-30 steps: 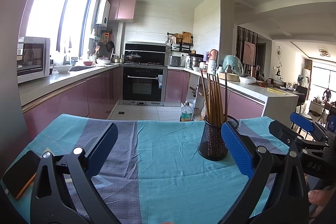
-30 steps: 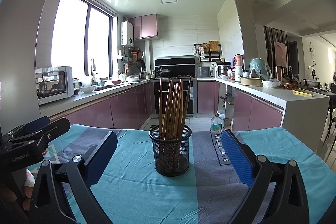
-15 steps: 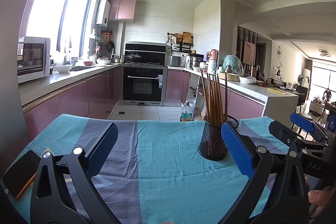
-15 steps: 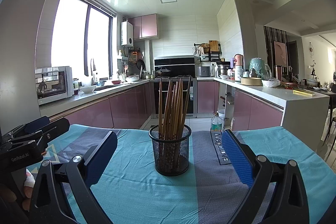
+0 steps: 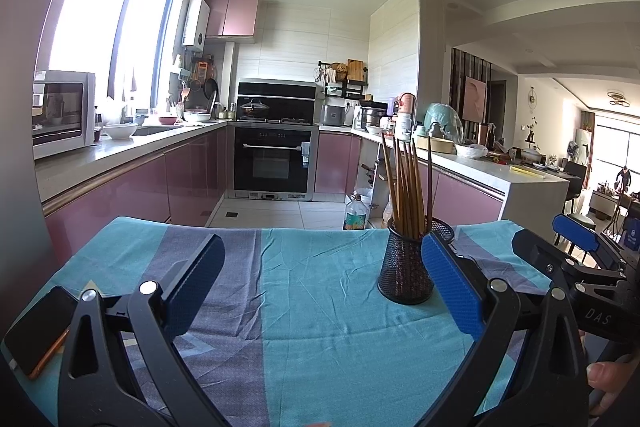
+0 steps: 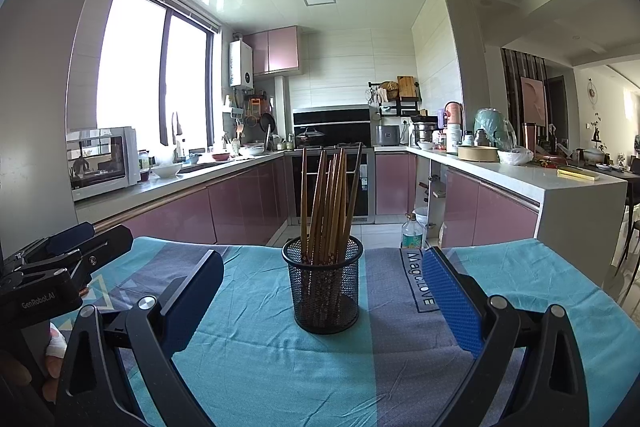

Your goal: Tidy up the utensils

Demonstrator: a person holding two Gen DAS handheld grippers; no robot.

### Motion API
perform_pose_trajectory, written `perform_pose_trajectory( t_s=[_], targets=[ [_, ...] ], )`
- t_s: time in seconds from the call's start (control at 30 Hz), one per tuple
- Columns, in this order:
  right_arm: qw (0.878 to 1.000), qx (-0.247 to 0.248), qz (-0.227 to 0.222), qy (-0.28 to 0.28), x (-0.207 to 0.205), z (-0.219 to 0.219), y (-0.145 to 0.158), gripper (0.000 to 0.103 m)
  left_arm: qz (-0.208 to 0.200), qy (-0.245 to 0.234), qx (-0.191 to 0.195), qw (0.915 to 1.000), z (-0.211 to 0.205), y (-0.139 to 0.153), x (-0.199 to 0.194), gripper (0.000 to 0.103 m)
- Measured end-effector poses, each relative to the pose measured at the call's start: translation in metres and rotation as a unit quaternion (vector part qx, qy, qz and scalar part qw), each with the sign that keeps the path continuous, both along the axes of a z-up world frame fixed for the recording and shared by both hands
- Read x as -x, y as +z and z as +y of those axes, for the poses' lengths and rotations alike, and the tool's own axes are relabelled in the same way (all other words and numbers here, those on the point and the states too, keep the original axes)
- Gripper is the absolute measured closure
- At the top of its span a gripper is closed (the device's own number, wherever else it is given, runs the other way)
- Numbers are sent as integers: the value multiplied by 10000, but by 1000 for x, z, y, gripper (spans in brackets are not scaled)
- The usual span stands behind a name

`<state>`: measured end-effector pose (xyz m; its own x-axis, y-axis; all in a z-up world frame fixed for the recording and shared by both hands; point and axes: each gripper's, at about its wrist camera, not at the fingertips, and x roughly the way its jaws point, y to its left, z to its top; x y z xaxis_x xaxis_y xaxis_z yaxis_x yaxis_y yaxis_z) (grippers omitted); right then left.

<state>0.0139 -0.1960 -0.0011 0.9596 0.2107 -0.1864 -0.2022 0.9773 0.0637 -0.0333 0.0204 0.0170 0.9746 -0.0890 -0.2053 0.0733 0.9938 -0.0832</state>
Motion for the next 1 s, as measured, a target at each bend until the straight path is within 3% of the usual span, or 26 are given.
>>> perform_pose_trajectory(
  t_s=[1.0],
  targets=[
    [10000,-43,12,-23,1,2,-3,7,8,6,-12,10000,0,0,0,6]
  ],
)
